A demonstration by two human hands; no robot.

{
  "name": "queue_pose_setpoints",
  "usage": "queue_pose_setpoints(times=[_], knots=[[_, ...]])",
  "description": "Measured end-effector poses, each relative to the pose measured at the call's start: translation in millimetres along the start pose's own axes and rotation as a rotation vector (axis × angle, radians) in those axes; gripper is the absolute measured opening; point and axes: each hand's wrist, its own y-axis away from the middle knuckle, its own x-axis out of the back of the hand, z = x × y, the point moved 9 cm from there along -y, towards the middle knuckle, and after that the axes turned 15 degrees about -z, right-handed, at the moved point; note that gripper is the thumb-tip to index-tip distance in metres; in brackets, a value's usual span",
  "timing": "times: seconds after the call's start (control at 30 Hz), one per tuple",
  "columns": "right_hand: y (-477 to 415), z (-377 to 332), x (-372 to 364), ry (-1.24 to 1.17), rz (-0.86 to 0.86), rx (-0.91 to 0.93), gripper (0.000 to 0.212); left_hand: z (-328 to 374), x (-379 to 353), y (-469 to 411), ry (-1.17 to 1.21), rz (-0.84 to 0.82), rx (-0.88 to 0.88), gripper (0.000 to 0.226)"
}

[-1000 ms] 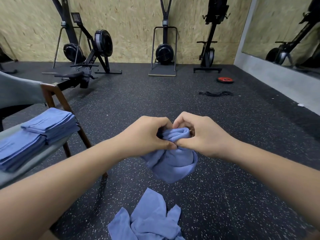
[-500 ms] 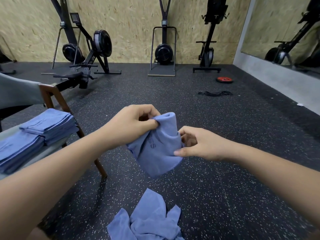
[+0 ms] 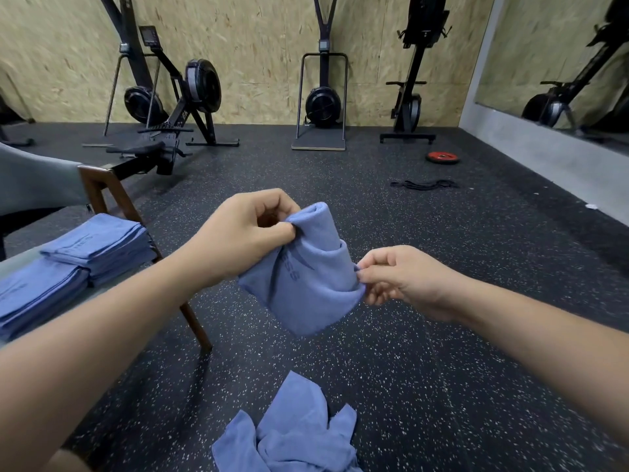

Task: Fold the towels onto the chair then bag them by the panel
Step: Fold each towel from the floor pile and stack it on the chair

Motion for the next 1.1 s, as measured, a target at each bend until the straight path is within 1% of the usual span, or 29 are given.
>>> queue_pose_setpoints(times=[0.07,0.1,0.17,0.2,0.23,0.3,0.33,0.37,0.4,0.43,0.47,0.53,0.6,0.67,0.77,0.83,0.87,0.9,0.97,1.03,1.1], knots=[[-0.7,2.6,0.5,-0.083,-0.012,-0.025,0.006,-5.8,10.0,0.5,0.064,0.065,0.001,0.014],[-0.7,4.7,-0.6,-0.136,-0.032,-0.050,0.006,-8.3,12.3,0.7,0.089,0.083,0.004,0.013],[0.3,9.8,-7.8,-0.184,-0.097,-0.120,0.006,-12.7,10.2,0.2,0.093,0.080,0.019,0.012],[0.7,12.8,-9.0,-0.133,-0.104,-0.152,0.008,-13.8,6.1,-0.3,0.089,0.060,0.026,0.012],[0.2,13.7,-4.9,-0.002,-0.071,-0.157,0.012,-14.6,1.1,-0.7,0.088,0.032,0.034,0.013],[2.5,-3.2,10.2,0.372,0.119,-0.077,0.021,-13.4,-7.7,-1.8,0.079,-0.019,0.033,0.014],[5.3,-17.5,13.7,0.465,0.206,0.007,0.024,-12.3,-10.7,-2.4,0.077,-0.037,0.029,0.014],[8.1,-30.9,12.8,0.457,0.235,0.111,0.021,-11.7,-13.0,-2.8,0.083,-0.048,0.025,0.014],[10.0,-39.9,7.1,0.383,0.194,0.181,0.015,-11.8,-14.9,-3.1,0.097,-0.053,0.020,0.017],[10.0,-43.6,-0.7,0.344,0.122,0.198,0.019,-11.7,-15.8,-3.3,0.109,-0.049,0.014,0.020],[10.3,-45.2,-9.8,0.362,0.064,0.178,0.029,-11.1,-16.6,-3.5,0.124,-0.042,0.006,0.022],[11.2,-38.9,-14.7,0.528,0.056,0.105,0.038,-12.3,-17.6,-4.4,0.173,-0.031,0.001,0.021],[12.2,-36.7,-9.8,0.608,0.114,0.087,0.038,-15.9,-18.1,-5.1,0.207,-0.028,0.010,0.016],[13.7,-39.6,-3.0,0.590,0.144,0.112,0.035,-20.9,-18.4,-5.5,0.197,-0.043,0.030,0.017],[15.7,-43.7,-0.2,0.613,0.122,0.112,0.032,-22.1,-26.7,-1.4,0.100,-0.165,0.075,0.036],[14.4,-41.8,-5.3,0.645,0.079,0.099,0.026,-17.5,-36.4,1.2,-0.044,-0.258,0.087,0.047],[13.4,-40.6,-8.0,0.649,0.057,0.096,0.023,-14.3,-41.2,1.4,-0.122,-0.284,0.074,0.049],[12.3,-40.0,-10.4,0.645,0.035,0.105,0.021,-11.3,-44.9,0.8,-0.191,-0.293,0.050,0.046],[11.3,-40.4,-12.7,0.669,-0.002,0.115,0.018,-11.1,-47.5,-2.2,-0.276,-0.293,0.023,0.033],[11.6,-43.7,-12.1,0.734,-0.025,0.119,0.018,-16.5,-40.8,-5.4,-0.315,-0.282,0.040,0.020],[11.8,-45.4,-8.6,0.742,-0.031,0.123,0.019,-22.4,-28.5,-5.5,-0.329,-0.256,0.067,0.013]])
